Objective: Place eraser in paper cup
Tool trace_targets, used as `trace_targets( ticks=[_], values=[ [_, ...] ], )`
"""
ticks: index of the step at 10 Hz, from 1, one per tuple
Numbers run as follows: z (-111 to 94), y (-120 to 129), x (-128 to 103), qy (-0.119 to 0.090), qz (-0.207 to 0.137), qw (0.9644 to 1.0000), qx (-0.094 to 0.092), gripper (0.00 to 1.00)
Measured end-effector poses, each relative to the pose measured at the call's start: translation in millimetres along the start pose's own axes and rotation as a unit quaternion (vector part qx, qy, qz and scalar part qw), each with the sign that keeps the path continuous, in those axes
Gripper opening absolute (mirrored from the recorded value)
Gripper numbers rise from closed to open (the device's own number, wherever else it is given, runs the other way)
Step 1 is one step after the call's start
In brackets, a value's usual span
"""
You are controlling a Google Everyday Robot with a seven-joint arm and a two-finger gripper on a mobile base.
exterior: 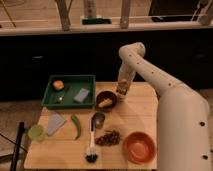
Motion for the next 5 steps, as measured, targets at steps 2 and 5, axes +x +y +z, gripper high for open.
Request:
trace_targets(
  ticks=[2, 5],
  values=[
    [0.6, -0.1, -0.2, -0.002, 0.0, 1.0, -0.001, 0.8],
    [-1.3, 2.8, -0.6, -0.001, 0.006, 1.0, -0.002, 0.8]
  ],
)
